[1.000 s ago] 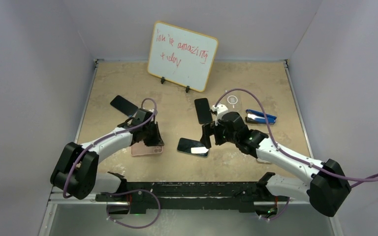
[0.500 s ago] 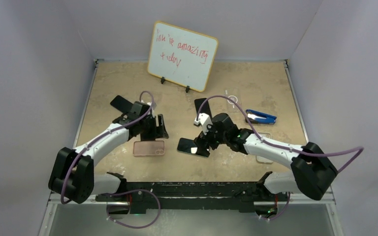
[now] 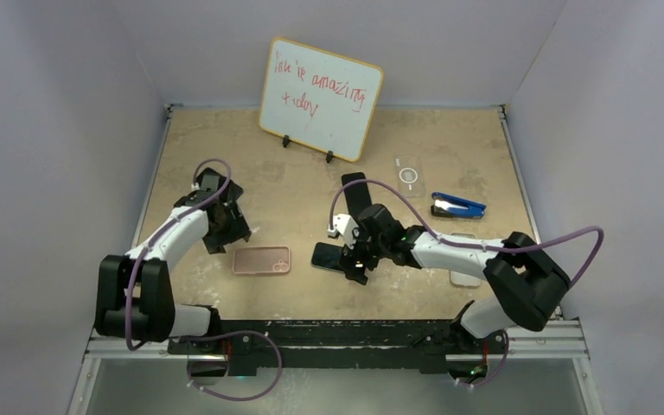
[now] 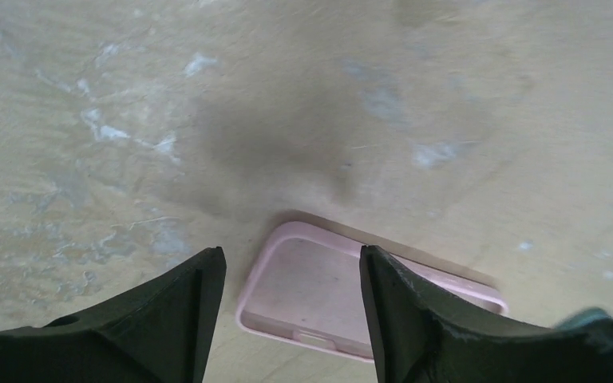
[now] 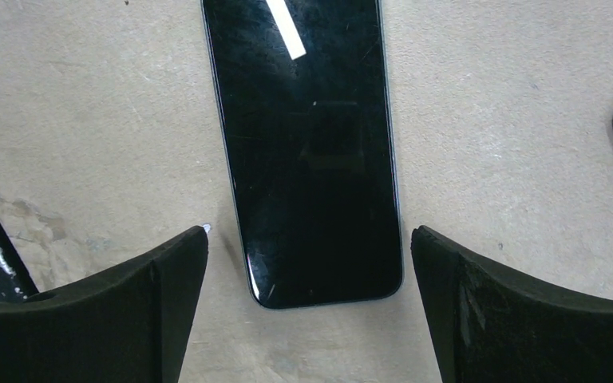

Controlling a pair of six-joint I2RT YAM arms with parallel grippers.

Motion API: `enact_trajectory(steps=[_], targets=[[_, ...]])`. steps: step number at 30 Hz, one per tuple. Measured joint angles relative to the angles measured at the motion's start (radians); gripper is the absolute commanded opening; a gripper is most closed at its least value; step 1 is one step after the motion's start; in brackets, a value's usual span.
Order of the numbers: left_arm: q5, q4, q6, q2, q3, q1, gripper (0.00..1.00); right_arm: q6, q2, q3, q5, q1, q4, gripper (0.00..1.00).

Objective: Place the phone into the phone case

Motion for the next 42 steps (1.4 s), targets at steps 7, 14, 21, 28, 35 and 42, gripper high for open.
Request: enact_trajectory(steps=[7, 14, 21, 28, 35, 42], targets=[[-0.037, -0.043, -0.038, 0.119, 0.011, 0.012, 0.59, -0.043, 0.057, 0.025, 0.031, 0.024, -0.015, 0.92], [-0.028, -0.027, -0.043, 0.115, 0.002, 0.013, 0.56, -0.072, 0.077, 0.047, 0.058, 0.03, -0.02, 0.76], [0.045, 0.025, -0.019, 0.08, -0.036, 0.013, 0.54, -0.086, 0.08, 0.05, 0.065, 0.035, -0.02, 0.71], [0.188, 0.096, 0.009, 0.04, -0.098, 0.013, 0.52, -0.082, 0.078, 0.052, 0.09, 0.038, -0.018, 0.64], [0.322, 0.175, 0.021, 0.014, -0.147, 0.012, 0.49, -0.037, 0.058, 0.052, 0.146, 0.038, -0.053, 0.53], [0.41, 0.249, 0.021, 0.014, -0.172, -0.013, 0.49, 0.076, 0.021, 0.047, 0.22, 0.038, -0.077, 0.46]])
